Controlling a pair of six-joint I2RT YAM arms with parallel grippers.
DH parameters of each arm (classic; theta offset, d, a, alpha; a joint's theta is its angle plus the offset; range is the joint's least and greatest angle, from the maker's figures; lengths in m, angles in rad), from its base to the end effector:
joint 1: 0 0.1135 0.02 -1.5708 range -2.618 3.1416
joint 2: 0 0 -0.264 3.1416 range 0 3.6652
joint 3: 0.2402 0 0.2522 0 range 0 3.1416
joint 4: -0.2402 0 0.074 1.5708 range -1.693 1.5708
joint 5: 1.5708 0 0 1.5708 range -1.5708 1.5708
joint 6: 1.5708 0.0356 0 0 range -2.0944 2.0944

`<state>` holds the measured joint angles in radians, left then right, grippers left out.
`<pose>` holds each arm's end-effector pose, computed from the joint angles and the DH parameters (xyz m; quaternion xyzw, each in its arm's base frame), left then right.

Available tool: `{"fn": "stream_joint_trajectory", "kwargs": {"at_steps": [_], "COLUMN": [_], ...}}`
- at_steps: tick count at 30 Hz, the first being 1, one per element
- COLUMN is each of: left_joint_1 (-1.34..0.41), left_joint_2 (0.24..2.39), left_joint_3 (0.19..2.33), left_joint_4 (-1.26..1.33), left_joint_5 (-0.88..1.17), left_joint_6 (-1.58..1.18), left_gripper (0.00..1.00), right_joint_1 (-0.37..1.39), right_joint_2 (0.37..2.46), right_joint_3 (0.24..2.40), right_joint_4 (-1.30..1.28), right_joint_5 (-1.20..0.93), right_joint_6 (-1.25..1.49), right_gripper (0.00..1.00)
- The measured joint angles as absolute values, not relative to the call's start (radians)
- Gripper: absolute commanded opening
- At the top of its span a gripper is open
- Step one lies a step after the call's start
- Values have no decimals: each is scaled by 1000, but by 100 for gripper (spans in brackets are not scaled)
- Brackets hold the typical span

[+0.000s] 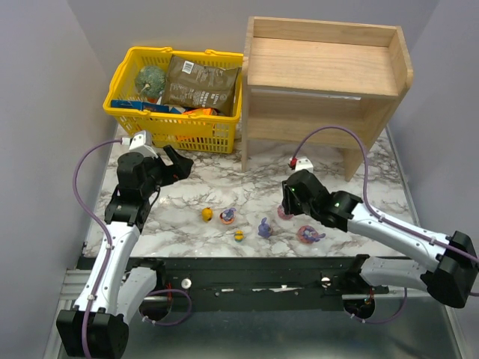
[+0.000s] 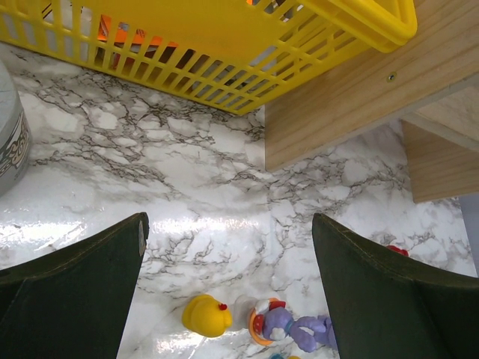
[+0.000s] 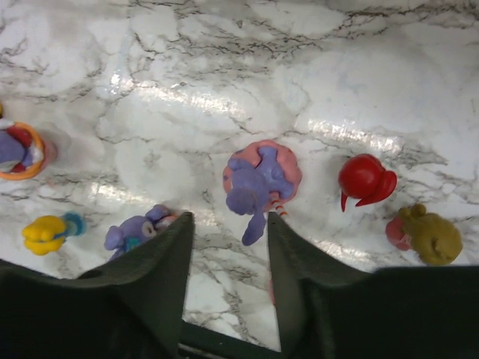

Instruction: Place and organize the plastic toys onto the shelf

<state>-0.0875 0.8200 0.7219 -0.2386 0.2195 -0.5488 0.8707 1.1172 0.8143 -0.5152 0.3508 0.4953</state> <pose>0.1908 -0.0245 0.3063 -0.1236 0.8037 -0.2648 0.5183 0.1572 0.1676 0.2566 -0.1079 0.9116 0.1025 0.3831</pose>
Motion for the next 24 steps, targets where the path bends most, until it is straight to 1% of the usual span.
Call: {"fn": "stream_joint_trajectory", "kwargs": {"at_steps": [1,2,3,7,11,13,14,15,17,20,24], "left_joint_1": [-88,-88,-88,-88,-88,-88,-88,-88,-88,-88,-89], "left_joint_2": [822,827,831,856,876,879,879,879,879,879,878], "left_joint_3": [722,722,722,722,722,722,722,722,722,722,722], "left_joint_4": [-234,-231,-229,-225,-225,-225,-225,-225,-225,-224,-193], "left_joint_5": [221,222,223,231,243,246,248,248,249,270,381], "left_joint_6": [-549,-549,-549,-549,-549,-549,-549,-549,-549,-544,-534], "left_gripper": [99,99,99,99,99,99,99,99,99,99,99], "right_joint_1": [870,871,871,871,871,871,871,871,871,870,870], "right_joint_2": [1132,1151,1172,1261,1296,1303,1306,1311,1320,1320,1308], "right_joint_3": [814,814,814,814,814,814,814,814,814,814,819], "right_joint_4": [-505,-494,-484,-460,-441,-432,-427,-423,-418,-414,-434], "right_joint_5": [358,366,371,373,373,373,374,373,377,386,390], "right_joint_6": [487,479,472,451,444,444,443,442,439,432,427], "right_gripper": [42,38,37,36,35,31,27,12,1,1,1]}}
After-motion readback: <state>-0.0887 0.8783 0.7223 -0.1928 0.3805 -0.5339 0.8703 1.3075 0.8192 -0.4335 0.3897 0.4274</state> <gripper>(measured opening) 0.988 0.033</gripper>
